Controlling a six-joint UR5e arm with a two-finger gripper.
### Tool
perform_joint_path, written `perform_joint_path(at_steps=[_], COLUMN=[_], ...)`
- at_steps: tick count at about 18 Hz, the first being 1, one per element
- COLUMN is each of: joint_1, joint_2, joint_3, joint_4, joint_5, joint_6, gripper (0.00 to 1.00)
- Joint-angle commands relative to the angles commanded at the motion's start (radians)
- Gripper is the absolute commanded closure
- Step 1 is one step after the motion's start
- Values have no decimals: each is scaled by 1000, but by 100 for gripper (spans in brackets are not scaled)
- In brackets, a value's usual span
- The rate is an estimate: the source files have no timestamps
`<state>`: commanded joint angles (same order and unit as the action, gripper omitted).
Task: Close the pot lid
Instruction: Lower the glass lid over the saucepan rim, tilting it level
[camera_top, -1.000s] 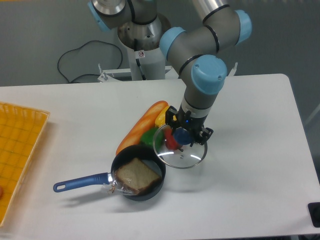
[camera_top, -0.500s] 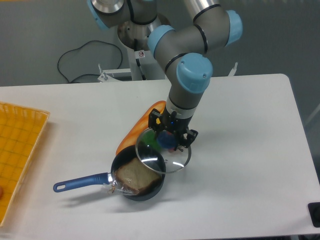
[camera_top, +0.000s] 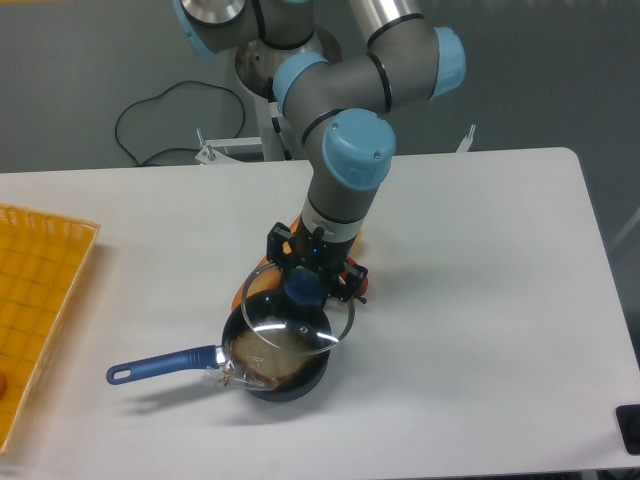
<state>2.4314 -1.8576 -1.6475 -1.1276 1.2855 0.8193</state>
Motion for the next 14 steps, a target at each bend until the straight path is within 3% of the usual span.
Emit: perform_joint_path(at_steps=[14], joint_1=[-46], joint_2=[-21], joint_3=[-26], joint_4=[104], joint_5=[-6], joint_6=[-69], gripper=[44])
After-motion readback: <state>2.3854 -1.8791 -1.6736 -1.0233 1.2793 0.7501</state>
